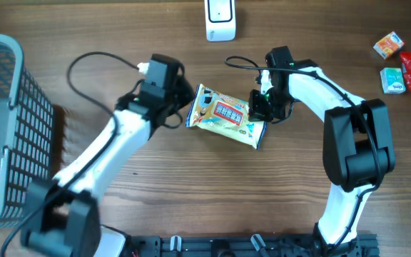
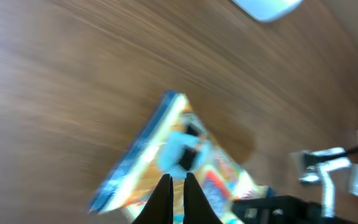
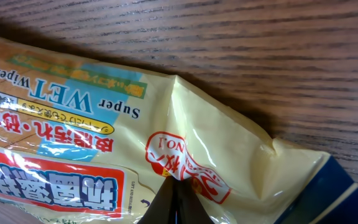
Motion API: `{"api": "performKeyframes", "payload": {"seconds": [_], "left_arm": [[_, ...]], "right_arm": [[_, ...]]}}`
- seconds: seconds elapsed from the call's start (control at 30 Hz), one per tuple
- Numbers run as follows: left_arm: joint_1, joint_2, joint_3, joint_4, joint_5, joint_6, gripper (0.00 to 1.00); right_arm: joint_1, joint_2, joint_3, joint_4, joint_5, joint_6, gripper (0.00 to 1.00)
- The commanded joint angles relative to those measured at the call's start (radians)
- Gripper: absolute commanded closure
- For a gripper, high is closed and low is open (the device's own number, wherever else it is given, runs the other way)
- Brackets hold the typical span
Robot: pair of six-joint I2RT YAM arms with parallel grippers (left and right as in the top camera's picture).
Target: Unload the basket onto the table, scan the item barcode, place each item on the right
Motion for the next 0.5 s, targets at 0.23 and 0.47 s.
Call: {"api": "performKeyframes", "payload": {"seconds": [0.23, 0.47], "left_arm": [[-0.048, 0.362, -0.016, 0.126, 0.065, -0.047, 0.96], [0.056, 0.168, -0.015, -0.171, -0.330, -0.047, 0.96]], "right_arm": [[0.000, 0.088, -0.053, 0.018, 0.156, -0.013, 0.96], [-0.002, 0.086, -0.051, -0.027, 0.309, -0.017, 0.96]]}}
